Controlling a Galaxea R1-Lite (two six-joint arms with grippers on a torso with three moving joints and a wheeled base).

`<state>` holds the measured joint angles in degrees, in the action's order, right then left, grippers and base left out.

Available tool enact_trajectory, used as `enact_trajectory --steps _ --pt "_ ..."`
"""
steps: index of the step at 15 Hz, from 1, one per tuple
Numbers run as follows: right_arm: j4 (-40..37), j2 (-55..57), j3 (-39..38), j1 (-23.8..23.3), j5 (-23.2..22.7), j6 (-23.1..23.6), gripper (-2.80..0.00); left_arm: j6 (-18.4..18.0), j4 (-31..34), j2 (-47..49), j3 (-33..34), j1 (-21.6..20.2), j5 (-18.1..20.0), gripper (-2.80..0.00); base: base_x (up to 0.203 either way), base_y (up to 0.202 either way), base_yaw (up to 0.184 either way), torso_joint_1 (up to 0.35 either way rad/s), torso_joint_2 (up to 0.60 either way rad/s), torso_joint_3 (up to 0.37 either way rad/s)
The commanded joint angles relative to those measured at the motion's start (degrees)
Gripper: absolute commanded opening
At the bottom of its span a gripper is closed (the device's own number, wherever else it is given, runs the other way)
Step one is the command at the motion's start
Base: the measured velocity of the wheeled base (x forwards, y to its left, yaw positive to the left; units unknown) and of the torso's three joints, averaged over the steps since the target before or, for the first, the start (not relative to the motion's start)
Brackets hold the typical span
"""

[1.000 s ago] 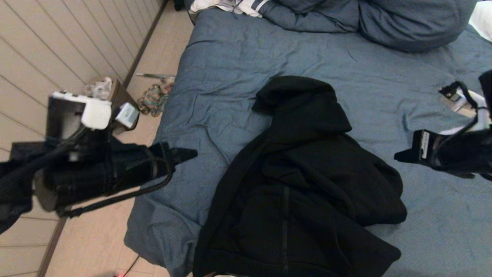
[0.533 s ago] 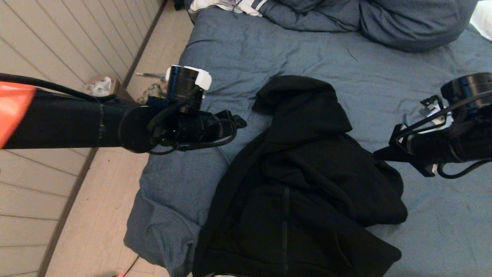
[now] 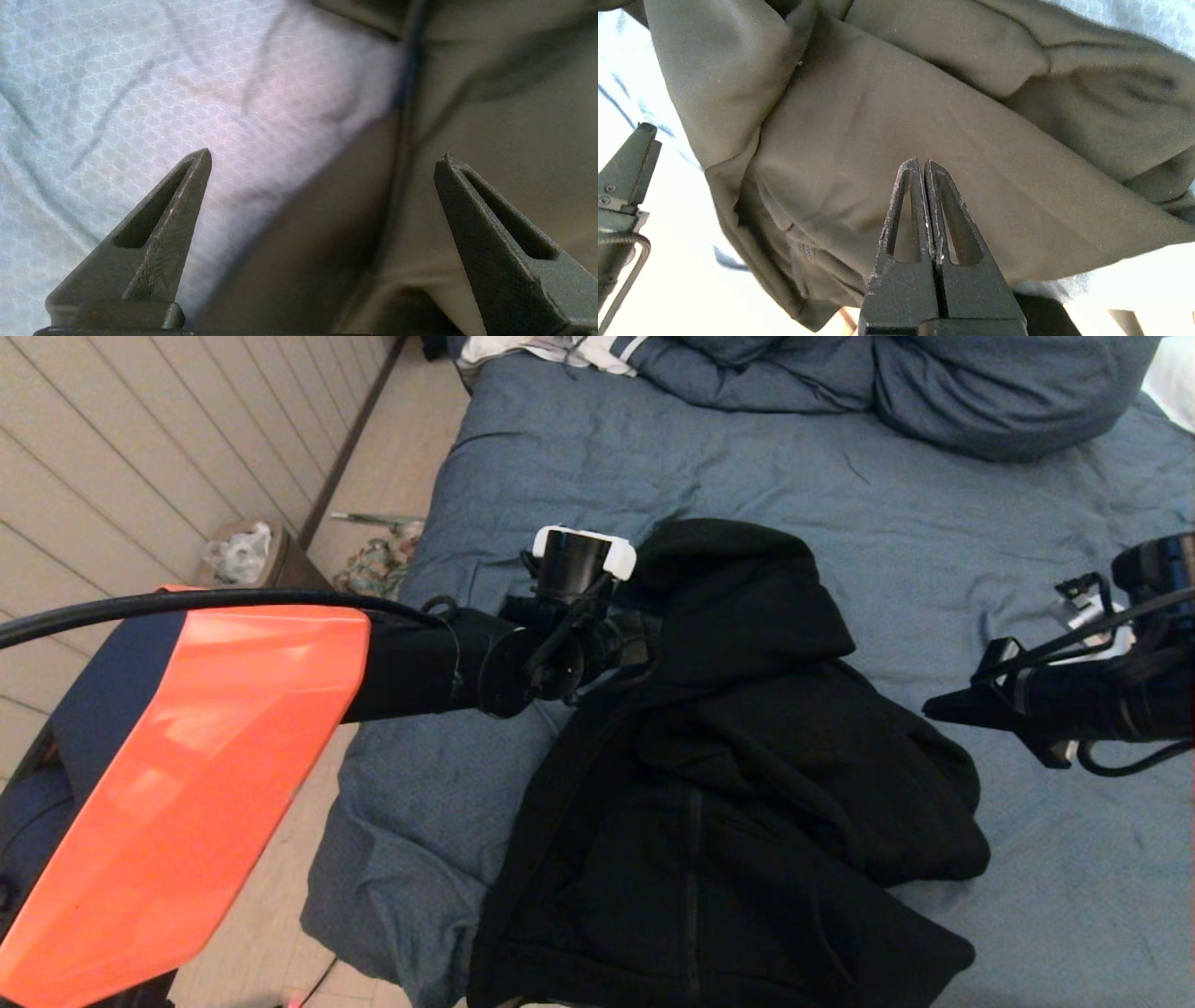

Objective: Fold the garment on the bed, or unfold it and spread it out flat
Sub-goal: Unfold the black sweatshirt

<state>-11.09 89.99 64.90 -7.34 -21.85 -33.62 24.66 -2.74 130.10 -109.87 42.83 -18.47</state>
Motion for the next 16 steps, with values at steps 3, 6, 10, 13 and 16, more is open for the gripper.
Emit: enact_trajectory --steps 3,6,10,13,16 --pt "0.01 -0.86 -1.1 -1.55 -0.47 0.33 -2.8 -0.38 -0.63 -0.95 -0.57 1.9 -2.4 -2.8 0.0 0.0 0.0 0.0 0.0 0.0" --pt "0.01 -0.51 -1.53 -2.68 -1.17 1.28 -2.8 -0.57 -2.15 -1.89 -0.59 6.18 -4.07 -2.8 0.0 0.0 0.0 0.0 0.0 0.0" --pt "0.01 0.28 -1.53 -3.43 -2.71 1.28 -2.8 -0.57 -4.52 -1.85 -0.43 10.46 -11.91 -2.8 0.0 0.0 0.0 0.0 0.0 0.0" --pt "0.01 0.28 -1.62 -3.74 -2.77 1.28 -2.8 -0.92 -4.64 -1.51 -0.03 14.41 -13.04 -2.8 0.0 0.0 0.0 0.0 0.0 0.0" --pt "0.01 0.43 -1.87 -4.34 -2.93 1.37 -2.8 -3.43 -6.04 1.24 -0.27 14.81 -15.71 0.0 0.0 0.0 0.0 0.0 0.0 0.0"
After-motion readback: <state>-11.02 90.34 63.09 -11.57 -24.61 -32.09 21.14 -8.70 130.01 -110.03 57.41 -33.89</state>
